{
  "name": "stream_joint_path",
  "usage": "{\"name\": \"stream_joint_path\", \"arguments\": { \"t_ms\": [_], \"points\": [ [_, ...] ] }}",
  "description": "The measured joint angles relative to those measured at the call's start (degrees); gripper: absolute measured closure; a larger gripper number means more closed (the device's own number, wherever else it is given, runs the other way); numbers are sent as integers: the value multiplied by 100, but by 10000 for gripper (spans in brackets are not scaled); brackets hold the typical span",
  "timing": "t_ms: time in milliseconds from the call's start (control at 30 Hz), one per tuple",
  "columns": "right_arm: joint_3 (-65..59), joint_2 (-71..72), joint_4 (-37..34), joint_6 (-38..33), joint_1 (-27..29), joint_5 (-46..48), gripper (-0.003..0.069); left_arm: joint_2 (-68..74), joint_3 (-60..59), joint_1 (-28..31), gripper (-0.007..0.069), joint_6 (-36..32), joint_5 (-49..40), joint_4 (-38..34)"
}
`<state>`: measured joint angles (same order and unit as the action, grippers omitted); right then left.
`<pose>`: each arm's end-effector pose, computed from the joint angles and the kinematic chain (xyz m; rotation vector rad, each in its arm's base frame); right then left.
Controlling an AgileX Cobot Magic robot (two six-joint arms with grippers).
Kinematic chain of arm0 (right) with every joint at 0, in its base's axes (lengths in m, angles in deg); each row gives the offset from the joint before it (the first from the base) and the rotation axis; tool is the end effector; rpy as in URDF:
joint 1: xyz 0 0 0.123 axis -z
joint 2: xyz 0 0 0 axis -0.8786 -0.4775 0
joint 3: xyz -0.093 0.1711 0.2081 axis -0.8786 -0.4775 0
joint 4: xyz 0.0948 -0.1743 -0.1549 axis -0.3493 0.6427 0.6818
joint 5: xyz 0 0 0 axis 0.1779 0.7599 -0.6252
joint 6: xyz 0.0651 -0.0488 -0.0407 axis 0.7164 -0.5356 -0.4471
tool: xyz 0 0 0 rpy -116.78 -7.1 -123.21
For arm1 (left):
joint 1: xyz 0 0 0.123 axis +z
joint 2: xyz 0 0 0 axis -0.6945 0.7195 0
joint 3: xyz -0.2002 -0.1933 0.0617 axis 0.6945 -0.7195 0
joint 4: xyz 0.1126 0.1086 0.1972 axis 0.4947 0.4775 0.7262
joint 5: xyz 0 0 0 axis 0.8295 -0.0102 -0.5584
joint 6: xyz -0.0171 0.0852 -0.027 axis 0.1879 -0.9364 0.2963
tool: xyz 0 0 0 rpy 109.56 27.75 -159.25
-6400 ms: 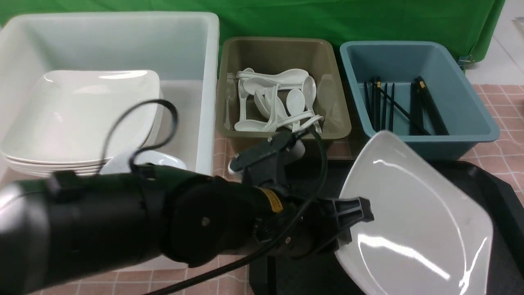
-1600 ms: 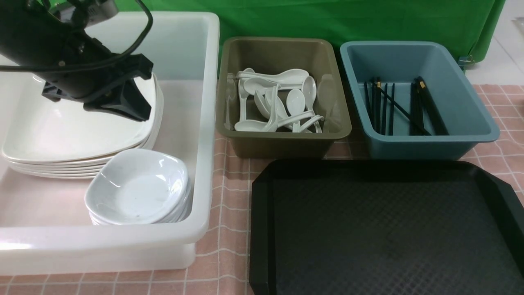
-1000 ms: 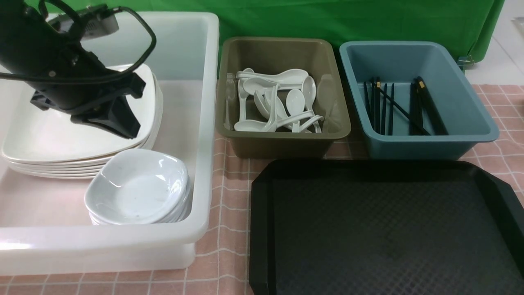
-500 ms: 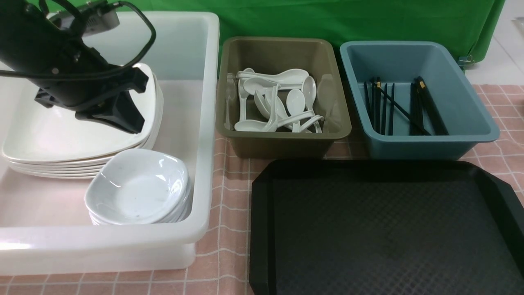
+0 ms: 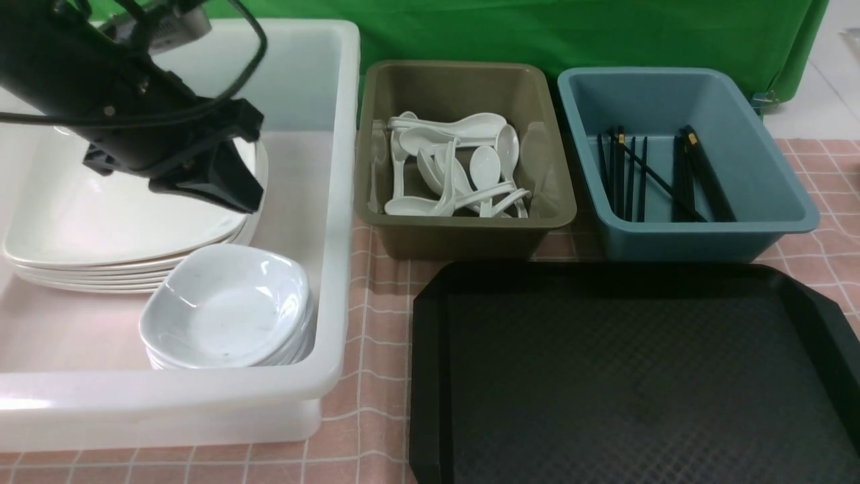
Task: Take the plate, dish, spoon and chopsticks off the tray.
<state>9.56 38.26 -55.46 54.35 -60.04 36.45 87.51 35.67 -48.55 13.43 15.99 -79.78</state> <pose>0.0567 -0.0024 0.1998 -0.0070 1.6700 -0.0601 0.3273 -0.0621 0.3244 0.2280 2.7277 -0.5768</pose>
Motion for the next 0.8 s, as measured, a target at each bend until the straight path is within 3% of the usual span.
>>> {"name": "stream_joint_path", "arguments": {
  "t_ms": [233,300,467,633,800],
  "points": [
    [0,0,0,-5,0,0,462,-547,0,-1400,627,147,-173,925],
    [0,0,0,-5,0,0,460,-882,-6,-2049,627,165,-266,1254],
    [0,0,0,-12,0,0,453,-1788,-436,-2731,627,487,-190,1502],
    [0,0,0,-12,0,0,438,-3476,-1974,-2934,627,1048,1097,1426],
    [0,0,0,-12,0,0,425,-5538,-3957,-2934,627,1228,3398,900]
  ]
}}
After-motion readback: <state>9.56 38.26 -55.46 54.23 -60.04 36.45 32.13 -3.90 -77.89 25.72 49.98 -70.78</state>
